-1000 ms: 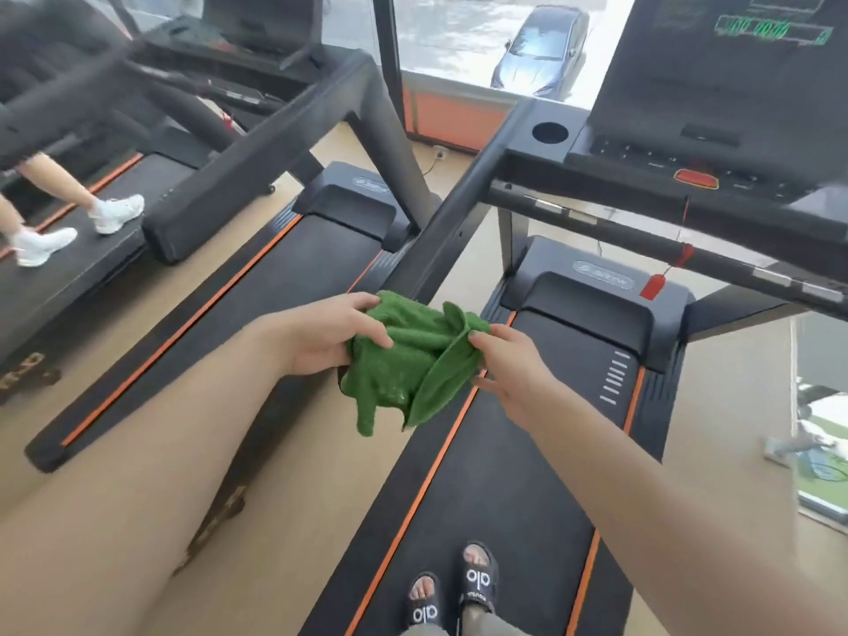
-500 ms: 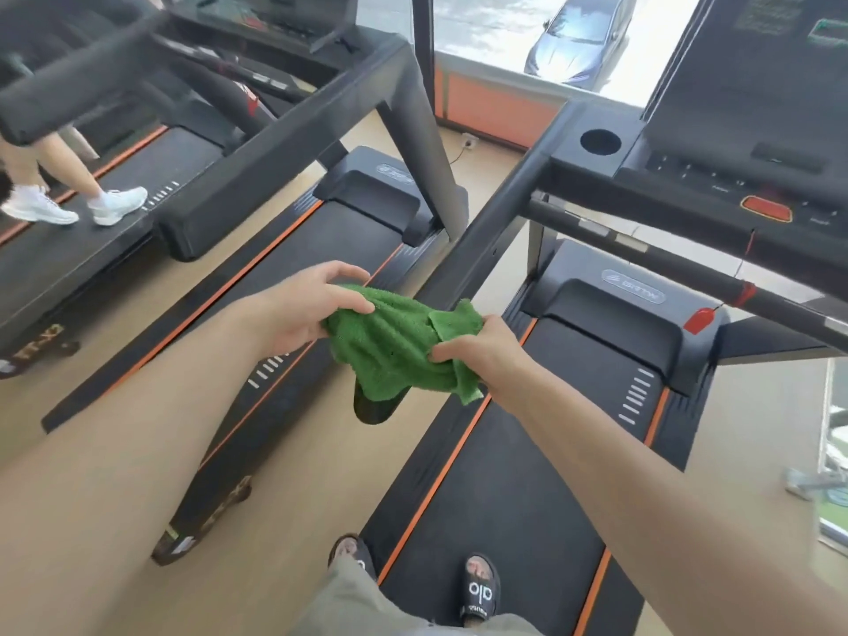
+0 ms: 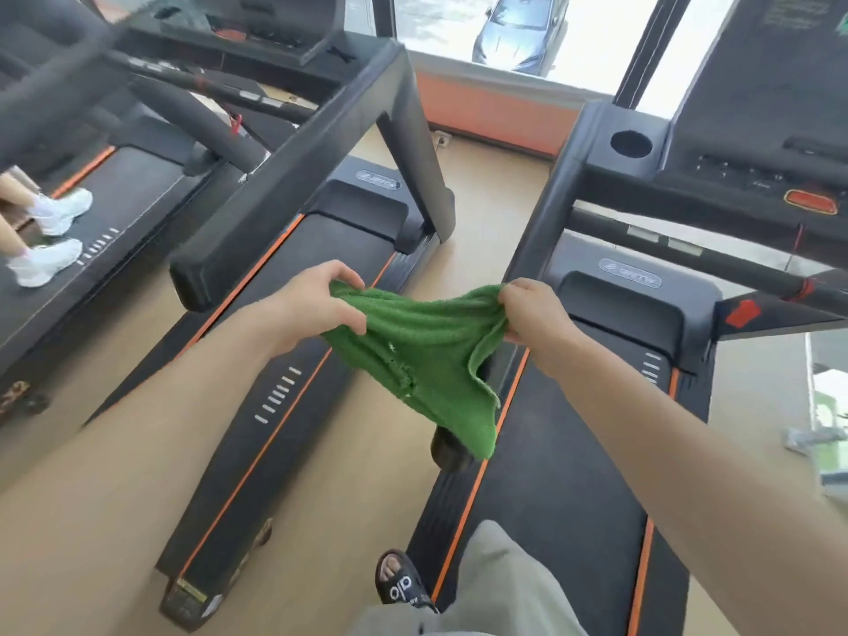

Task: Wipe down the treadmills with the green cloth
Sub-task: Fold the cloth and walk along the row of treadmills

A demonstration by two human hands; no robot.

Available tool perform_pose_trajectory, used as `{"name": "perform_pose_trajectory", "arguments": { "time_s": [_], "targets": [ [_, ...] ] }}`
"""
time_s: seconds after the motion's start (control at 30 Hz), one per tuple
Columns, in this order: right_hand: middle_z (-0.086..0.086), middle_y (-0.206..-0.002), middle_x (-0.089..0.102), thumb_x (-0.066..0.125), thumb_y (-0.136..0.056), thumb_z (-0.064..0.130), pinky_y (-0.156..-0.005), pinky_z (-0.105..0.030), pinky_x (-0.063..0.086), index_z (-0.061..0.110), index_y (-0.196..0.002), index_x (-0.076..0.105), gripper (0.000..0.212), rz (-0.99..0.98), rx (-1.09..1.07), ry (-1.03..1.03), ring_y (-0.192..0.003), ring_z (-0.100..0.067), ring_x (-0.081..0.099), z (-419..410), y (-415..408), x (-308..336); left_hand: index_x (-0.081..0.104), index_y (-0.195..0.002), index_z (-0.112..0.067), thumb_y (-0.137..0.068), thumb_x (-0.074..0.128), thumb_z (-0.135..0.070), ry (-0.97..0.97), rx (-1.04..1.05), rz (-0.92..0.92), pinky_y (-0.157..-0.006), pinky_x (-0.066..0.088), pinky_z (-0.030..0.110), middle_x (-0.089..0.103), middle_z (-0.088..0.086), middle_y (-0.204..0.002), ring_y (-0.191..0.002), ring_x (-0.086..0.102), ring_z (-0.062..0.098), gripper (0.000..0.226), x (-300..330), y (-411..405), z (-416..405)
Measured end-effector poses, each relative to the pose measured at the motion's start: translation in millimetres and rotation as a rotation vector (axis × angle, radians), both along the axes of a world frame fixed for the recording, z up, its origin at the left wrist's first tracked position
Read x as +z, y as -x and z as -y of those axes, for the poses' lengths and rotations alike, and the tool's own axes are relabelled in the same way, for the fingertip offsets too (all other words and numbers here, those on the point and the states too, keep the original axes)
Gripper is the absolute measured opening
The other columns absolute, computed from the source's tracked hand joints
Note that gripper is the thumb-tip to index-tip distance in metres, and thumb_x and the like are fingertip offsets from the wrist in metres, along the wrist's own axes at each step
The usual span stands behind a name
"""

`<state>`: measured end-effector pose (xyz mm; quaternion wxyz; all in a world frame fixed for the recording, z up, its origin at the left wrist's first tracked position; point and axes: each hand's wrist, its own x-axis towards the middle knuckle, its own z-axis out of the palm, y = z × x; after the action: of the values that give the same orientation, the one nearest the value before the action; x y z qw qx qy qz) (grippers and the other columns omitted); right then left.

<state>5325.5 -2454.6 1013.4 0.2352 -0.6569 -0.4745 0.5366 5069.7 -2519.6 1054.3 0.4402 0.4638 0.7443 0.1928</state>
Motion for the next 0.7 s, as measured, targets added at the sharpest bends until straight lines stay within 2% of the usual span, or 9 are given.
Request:
{"name": "perform_pose_trajectory", "arguments": {
  "time_s": [0.07, 0.13, 0.23, 0.33, 0.37, 0.47, 0.53, 0.63, 0.7],
  "targets": [
    [-0.010, -0.088, 0.052, 0.039, -0.089, 0.011, -0.083, -0.045, 0.058, 0.014, -0.091, 0.055, 0.016, -0.049, -0.090, -0.010, -0.081, -0.026, 0.055, -10, 12, 0, 0.059, -0.114, -0.026, -0.070, 0.078, -0.003, 0.014, -0.072, -0.109, -0.066, 0.050, 0.031, 0.061, 0.006, -0.103, -0.084, 0.060, 0.020, 0.054, 2, 12, -10],
    [-0.006, -0.086, 0.050, 0.040, -0.091, 0.012, -0.071, -0.034, 0.044, 0.014, -0.093, 0.054, 0.014, -0.037, -0.152, -0.045, -0.079, -0.021, 0.047, -24, 26, 1, 0.056, -0.113, -0.027, -0.071, 0.073, -0.004, 0.005, -0.122, -0.251, -0.065, 0.048, 0.032, 0.061, 0.006, -0.100, -0.083, 0.059, 0.021, 0.051, 4, 24, -26],
    [-0.003, -0.090, 0.050, 0.040, -0.093, 0.014, -0.066, -0.031, 0.044, 0.014, -0.102, 0.052, 0.015, -0.094, -0.202, -0.048, -0.080, -0.021, 0.050, -50, 50, -5, 0.054, -0.110, -0.027, -0.080, 0.067, -0.010, -0.053, -0.122, -0.383, -0.060, 0.043, 0.030, 0.063, 0.007, -0.094, -0.079, 0.061, 0.022, 0.036, 4, 42, -56],
    [-0.006, -0.093, 0.050, 0.048, -0.092, 0.015, -0.045, -0.023, 0.042, 0.011, -0.109, 0.046, 0.018, -0.146, -0.217, 0.006, -0.075, -0.020, 0.052, -74, 77, -14, 0.054, -0.107, -0.030, -0.088, 0.063, -0.020, -0.053, -0.180, -0.465, -0.066, 0.045, 0.032, 0.063, 0.007, -0.089, -0.083, 0.063, 0.026, 0.023, -6, 58, -88],
    [-0.009, -0.094, 0.051, 0.054, -0.087, 0.015, -0.044, -0.023, 0.043, 0.012, -0.109, 0.045, 0.024, -0.173, -0.205, 0.035, -0.075, -0.023, 0.054, -79, 85, -18, 0.054, -0.104, -0.030, -0.090, 0.062, -0.022, -0.051, -0.200, -0.477, -0.068, 0.046, 0.033, 0.064, 0.008, -0.088, -0.083, 0.064, 0.026, 0.018, -11, 63, -96],
    [-0.014, -0.103, 0.054, 0.068, -0.070, 0.011, -0.063, -0.038, 0.056, 0.010, -0.116, 0.042, 0.052, -0.184, -0.114, 0.121, -0.085, -0.030, 0.060, -100, 109, -38, 0.055, -0.097, -0.030, -0.093, 0.059, -0.025, -0.056, -0.213, -0.478, -0.066, 0.047, 0.033, 0.066, 0.008, -0.084, -0.081, 0.063, 0.024, 0.008, -37, 77, -129],
    [-0.013, -0.111, 0.051, 0.066, -0.079, 0.007, -0.080, -0.041, 0.055, 0.006, -0.136, 0.032, 0.066, -0.096, -0.053, 0.124, -0.099, -0.031, 0.058, -115, 118, -55, 0.055, -0.098, -0.029, -0.094, 0.056, -0.025, -0.069, -0.212, -0.486, -0.062, 0.045, 0.031, 0.064, 0.004, -0.084, -0.080, 0.061, 0.022, 0.005, -60, 83, -152],
    [-0.015, -0.125, 0.052, 0.054, -0.088, 0.006, -0.076, -0.034, 0.042, 0.009, -0.154, 0.011, 0.078, 0.129, 0.008, 0.069, -0.104, -0.029, 0.054, -140, 130, -91, 0.056, -0.100, -0.027, -0.096, 0.053, -0.027, -0.048, -0.236, -0.475, -0.064, 0.043, 0.032, 0.061, 0.003, -0.085, -0.082, 0.059, 0.022, 0.004, -103, 88, -187],
    [-0.020, -0.133, 0.049, 0.057, -0.085, 0.004, -0.077, -0.036, 0.045, 0.012, -0.153, 0.013, 0.082, 0.274, 0.042, 0.100, -0.114, -0.035, 0.055, -156, 141, -119, 0.058, -0.098, -0.025, -0.095, 0.056, -0.028, -0.020, -0.219, -0.443, -0.063, 0.040, 0.032, 0.061, 0.002, -0.085, -0.080, 0.057, 0.022, 0.005, -142, 91, -209]
  ]
}}
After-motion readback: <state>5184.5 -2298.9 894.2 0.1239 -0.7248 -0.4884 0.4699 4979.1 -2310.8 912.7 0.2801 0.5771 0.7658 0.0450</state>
